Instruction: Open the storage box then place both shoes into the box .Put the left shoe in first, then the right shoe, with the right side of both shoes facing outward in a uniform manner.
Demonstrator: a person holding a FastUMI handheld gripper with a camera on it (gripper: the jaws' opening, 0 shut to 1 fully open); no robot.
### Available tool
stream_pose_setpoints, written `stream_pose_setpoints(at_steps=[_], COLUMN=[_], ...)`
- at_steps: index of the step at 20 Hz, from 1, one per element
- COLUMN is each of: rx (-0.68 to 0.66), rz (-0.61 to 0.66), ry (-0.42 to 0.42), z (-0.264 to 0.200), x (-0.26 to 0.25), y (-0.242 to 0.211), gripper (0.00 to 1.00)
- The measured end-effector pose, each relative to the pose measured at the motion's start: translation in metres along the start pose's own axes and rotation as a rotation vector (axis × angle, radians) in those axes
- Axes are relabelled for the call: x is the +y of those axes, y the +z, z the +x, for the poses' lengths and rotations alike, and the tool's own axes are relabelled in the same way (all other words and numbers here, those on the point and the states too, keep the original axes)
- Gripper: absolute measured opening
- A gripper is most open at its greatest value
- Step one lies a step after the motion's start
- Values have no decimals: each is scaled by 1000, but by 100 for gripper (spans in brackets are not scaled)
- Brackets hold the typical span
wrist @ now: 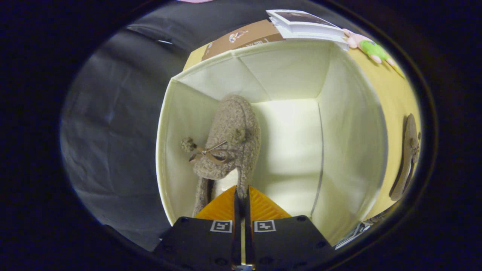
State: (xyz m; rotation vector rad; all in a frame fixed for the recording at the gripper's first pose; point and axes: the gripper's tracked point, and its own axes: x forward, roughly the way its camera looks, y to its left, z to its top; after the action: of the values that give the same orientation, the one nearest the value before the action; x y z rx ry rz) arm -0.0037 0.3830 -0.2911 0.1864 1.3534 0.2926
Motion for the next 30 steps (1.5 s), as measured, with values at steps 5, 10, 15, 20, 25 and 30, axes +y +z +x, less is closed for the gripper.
stream_pose_setpoints(at_steps=[5,10,15,20,25,30], rx=[-61,-47,-56,-78,-97,-122], rz=[-26,-42,-36,-88,-66,-18], ry=[103,144,193,129,21,-78], z=[-31,-83,-146,-191,-215,-233], x=[15,-2,-36,-102,-179,-252], y=[17,14,7,3,2,8], gripper=[72,100,100,100,99,99])
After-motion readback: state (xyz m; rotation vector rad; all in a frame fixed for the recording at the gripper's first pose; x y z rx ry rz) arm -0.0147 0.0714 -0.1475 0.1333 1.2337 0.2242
